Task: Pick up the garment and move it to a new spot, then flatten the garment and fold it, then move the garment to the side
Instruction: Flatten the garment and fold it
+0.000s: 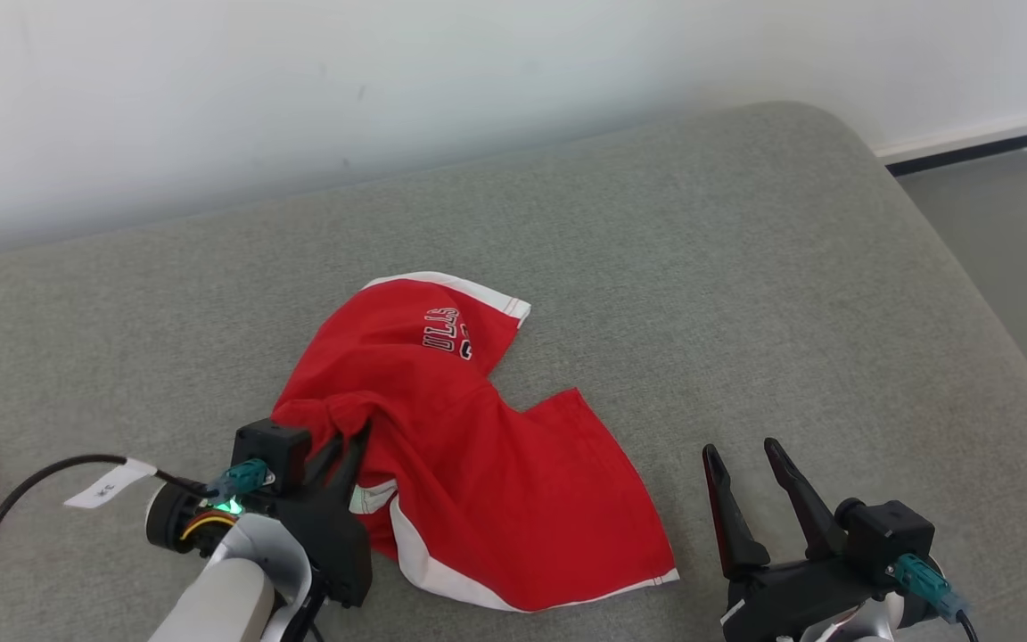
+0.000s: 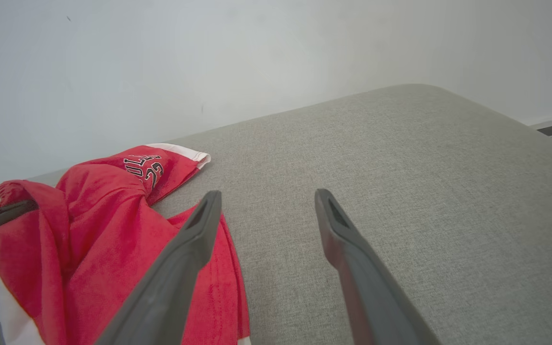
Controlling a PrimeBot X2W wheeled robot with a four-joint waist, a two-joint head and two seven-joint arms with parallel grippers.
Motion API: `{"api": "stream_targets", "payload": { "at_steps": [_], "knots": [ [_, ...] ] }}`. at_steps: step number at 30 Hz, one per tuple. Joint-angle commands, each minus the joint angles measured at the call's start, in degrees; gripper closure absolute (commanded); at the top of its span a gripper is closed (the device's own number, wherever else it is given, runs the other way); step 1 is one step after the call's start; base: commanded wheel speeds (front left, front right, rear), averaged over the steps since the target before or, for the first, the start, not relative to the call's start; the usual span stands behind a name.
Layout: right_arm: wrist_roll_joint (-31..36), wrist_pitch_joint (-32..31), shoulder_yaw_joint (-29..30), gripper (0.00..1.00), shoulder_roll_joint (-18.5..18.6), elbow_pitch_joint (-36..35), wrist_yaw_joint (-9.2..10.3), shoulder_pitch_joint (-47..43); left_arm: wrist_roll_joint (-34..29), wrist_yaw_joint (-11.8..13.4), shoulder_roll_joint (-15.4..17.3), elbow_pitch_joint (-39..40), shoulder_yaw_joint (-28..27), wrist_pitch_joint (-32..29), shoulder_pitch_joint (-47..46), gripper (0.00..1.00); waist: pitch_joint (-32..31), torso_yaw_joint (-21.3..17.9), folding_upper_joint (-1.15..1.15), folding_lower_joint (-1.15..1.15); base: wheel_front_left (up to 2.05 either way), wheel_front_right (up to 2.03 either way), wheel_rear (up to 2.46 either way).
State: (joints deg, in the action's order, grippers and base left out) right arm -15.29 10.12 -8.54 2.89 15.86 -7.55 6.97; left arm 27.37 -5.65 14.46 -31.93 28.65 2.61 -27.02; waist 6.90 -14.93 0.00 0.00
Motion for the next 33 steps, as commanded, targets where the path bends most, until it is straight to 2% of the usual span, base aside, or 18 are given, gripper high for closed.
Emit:
{"api": "stream_targets", "payload": {
  "at_steps": [1, 2, 3, 7, 13, 17, 24, 26, 33],
  "knots": [
    [-0.5, 0.6, -0.1, 0.0, 0.0, 0.6, 0.13, 0.4, -0.7, -0.2, -0.1, -3.0, 0.2, 1.6, -1.7, 0.96, 0.7, -1.2, 0.0, 0.0, 0.0, 0.0, 0.0],
    [-0.6, 0.7, 0.0, 0.0, 0.0, 0.9, 0.13, 0.5, -1.0, -0.2, -0.4, -4.6, 0.3, 2.7, -2.4, 0.16, 0.7, -1.1, 0.0, 0.0, 0.0, 0.0, 0.0],
    [-0.6, 0.9, 0.2, 0.0, 0.0, 1.2, 0.13, 0.4, -0.8, -0.3, -1.0, -6.0, 0.3, 3.6, -2.8, 0.0, 0.5, -0.8, 0.0, 0.0, 0.0, 0.0, 0.0],
    [-0.7, 1.3, 0.4, 0.0, 0.0, 2.1, 0.13, -0.1, 0.2, -0.8, -2.6, -9.3, 0.9, 6.5, -3.8, 0.0, -0.2, 1.0, 0.0, 0.0, 0.0, 0.0, 0.0],
    [-0.6, 1.6, 0.9, 0.0, 0.0, 2.3, 0.13, -0.5, 0.5, -1.3, -3.4, -8.0, 2.9, 8.0, -2.3, 0.0, -0.8, 3.7, 0.0, 0.0, 0.0, 0.0, 0.0],
    [-0.6, 1.6, 1.0, 0.0, 0.0, 2.0, 0.13, -0.9, -0.1, -1.2, -2.3, -3.9, 4.5, 7.7, 0.8, 0.0, -0.9, 4.8, 0.0, 0.0, 0.0, 0.0, 0.0],
    [-0.7, 1.6, 1.3, 0.0, 0.0, 1.6, 0.13, -1.1, 1.6, 0.6, -0.4, 6.1, 5.1, 5.0, 8.5, 0.0, 0.0, 5.2, 0.0, 0.0, 0.0, 0.0, 0.0],
    [-0.9, 1.6, 1.1, 0.0, 0.0, 1.5, 0.13, -1.0, 0.4, 1.0, 0.8, 7.4, 6.2, 3.6, 9.7, 0.0, 0.2, 5.0, 0.0, 0.0, 0.0, 0.0, 0.0],
    [-0.6, 1.5, 1.3, 0.0, 0.0, 1.4, 0.13, -0.4, 0.2, 2.7, 1.9, 10.8, 6.8, 2.4, 12.8, 0.0, 0.4, 3.9, 0.0, 0.0, 0.0, 0.0, 0.0]
  ]
}}
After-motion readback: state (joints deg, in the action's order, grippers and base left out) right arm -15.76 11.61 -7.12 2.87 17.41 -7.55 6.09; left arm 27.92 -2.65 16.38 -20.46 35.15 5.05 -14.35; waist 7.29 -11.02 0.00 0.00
